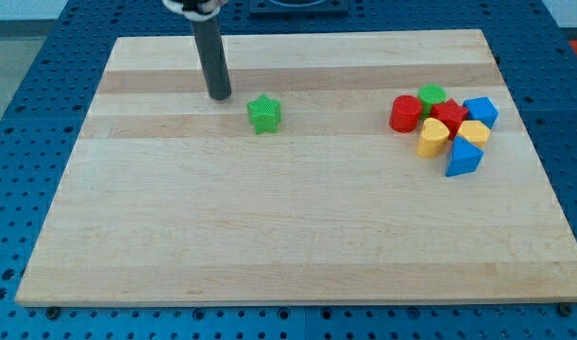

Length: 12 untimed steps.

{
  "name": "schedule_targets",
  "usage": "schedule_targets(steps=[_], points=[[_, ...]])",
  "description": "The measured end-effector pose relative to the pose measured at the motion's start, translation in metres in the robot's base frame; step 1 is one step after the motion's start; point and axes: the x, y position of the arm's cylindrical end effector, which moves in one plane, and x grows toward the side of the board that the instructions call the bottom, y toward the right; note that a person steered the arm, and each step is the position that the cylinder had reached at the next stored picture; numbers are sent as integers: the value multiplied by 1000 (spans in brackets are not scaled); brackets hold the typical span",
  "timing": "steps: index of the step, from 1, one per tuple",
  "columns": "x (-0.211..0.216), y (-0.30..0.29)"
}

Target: Separate the red blocks from the group of blocks

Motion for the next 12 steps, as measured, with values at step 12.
schedule_targets(steps=[12], points=[[88,368]])
